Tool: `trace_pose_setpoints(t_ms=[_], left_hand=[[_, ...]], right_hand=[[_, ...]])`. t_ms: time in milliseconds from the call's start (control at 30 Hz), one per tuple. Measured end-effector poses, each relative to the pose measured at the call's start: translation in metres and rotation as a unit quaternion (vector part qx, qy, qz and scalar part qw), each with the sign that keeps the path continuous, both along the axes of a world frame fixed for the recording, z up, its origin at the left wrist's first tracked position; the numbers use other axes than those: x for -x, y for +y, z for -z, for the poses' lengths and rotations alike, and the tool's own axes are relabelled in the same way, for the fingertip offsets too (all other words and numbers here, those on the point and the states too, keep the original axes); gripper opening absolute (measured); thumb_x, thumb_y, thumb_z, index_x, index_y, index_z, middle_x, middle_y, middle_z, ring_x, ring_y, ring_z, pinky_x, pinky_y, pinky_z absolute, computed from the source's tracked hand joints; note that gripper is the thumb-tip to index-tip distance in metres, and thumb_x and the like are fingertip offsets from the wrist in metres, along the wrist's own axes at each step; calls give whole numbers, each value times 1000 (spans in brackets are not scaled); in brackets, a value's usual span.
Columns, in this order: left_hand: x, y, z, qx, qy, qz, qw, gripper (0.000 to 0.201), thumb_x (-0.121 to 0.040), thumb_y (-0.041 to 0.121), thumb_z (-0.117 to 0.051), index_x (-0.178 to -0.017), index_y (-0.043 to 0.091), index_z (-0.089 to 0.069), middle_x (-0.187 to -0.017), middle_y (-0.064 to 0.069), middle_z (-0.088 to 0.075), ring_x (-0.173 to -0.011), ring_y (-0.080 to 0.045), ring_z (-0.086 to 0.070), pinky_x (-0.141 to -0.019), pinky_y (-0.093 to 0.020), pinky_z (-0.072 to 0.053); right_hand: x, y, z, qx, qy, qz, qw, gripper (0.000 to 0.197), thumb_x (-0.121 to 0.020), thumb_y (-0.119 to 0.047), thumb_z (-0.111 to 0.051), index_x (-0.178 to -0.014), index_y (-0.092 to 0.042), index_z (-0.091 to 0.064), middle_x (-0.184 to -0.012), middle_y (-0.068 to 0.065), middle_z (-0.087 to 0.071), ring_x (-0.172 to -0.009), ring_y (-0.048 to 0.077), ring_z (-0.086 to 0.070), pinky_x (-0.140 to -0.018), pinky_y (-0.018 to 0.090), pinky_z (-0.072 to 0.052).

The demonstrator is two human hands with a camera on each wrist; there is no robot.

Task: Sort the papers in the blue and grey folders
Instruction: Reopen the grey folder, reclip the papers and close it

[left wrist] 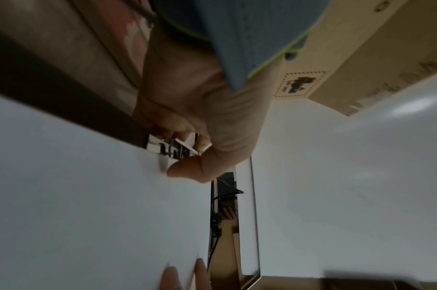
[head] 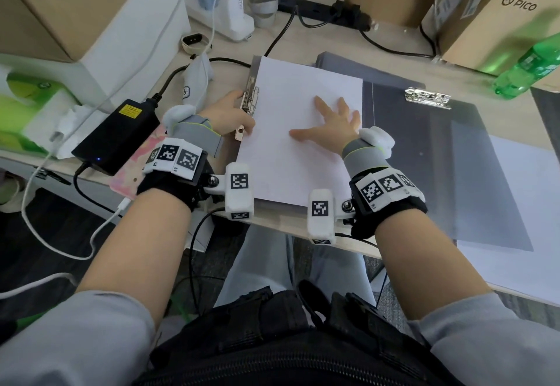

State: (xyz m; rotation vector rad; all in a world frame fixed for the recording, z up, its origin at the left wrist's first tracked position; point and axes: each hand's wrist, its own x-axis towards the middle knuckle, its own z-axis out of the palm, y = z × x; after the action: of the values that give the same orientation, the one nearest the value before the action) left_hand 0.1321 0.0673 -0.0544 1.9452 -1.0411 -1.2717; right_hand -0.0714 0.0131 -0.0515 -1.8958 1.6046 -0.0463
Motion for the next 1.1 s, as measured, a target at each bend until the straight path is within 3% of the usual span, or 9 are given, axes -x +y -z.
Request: trace_pose_setpoints(t_ms=[200, 300, 400, 467, 567, 667, 800, 967, 1100], left_hand=[[6, -1, -1, 66, 96, -43, 992, 81, -50, 1, -53, -129, 17, -45, -103, -10, -60, -91, -24, -55, -85, -37, -45], [12, 2, -6, 95, 142, -102, 980, 44, -69, -1, -54, -109, 19, -50, -85, -5, -57, -68, -16, -59, -63, -25, -50], [16, 7, -10, 73, 189, -128, 971, 8, -91, 22, -49, -96, 18, -55, -79, 3, -53, -57, -6, -53, -48, -17, -45], [15, 13, -10, 46, 220, -137, 965, 22, -89, 39, -48, -77, 21, -53, -75, 6, -51, -58, -8, -45, -52, -19, -37], [12, 19, -5, 25, 227, -136, 964, 20, -82, 34, -49, -65, 23, -46, -70, 6, -44, -59, -8, -34, -53, -19, -25], [12, 25, -6, 13, 212, -145, 966, 16, -75, 33, -52, -64, 23, -46, -70, 6, -43, -59, -7, -33, -55, -22, -23], [18, 37, -3, -11, 189, -130, 973, 25, -90, 40, -47, -73, 22, -50, -43, 11, -55, -31, -4, -46, -38, -7, -34], [18, 46, 16, 31, 214, -120, 969, 17, -95, 31, -46, -86, 20, -56, -79, 2, -61, -46, -7, -60, -44, -14, -48], [17, 45, 22, 53, 196, -130, 970, 8, -94, 18, -52, -96, 17, -59, -78, 3, -64, -46, -6, -61, -48, -18, -51]], right_hand=[[0, -1, 6, -10, -37, 11, 999, 90, -74, -55, -67, -146, -48, -13, -159, -10, 13, -144, 29, 25, -119, 53, -1], [1, -3, 8, -13, -47, 20, 999, 90, -74, -55, -68, -145, -49, -14, -159, -12, 13, -144, 28, 26, -119, 53, -1], [1, -4, 8, -12, -45, 21, 999, 90, -73, -55, -68, -145, -50, -13, -159, -12, 13, -144, 28, 25, -118, 53, -1], [1, -3, 8, -10, -47, 20, 999, 90, -73, -55, -67, -145, -50, -13, -159, -12, 13, -144, 28, 25, -118, 52, 0], [2, -1, 8, -5, -52, 23, 998, 90, -74, -55, -68, -146, -48, -14, -159, -11, 12, -144, 27, 25, -118, 51, 0], [2, 1, 8, -1, -53, 23, 998, 90, -74, -54, -68, -146, -47, -14, -159, -10, 12, -144, 28, 24, -118, 51, 2], [3, 3, 8, -2, -60, 26, 998, 90, -74, -53, -69, -146, -46, -15, -159, -10, 11, -145, 27, 22, -118, 49, 1], [7, 2, 11, 3, -48, 25, 998, 92, -73, -55, -69, -146, -46, -13, -159, -12, 11, -145, 27, 22, -118, 50, 1], [6, 2, 12, 3, -46, 24, 999, 92, -74, -55, -68, -147, -46, -12, -159, -11, 12, -145, 28, 22, -117, 49, 0]])
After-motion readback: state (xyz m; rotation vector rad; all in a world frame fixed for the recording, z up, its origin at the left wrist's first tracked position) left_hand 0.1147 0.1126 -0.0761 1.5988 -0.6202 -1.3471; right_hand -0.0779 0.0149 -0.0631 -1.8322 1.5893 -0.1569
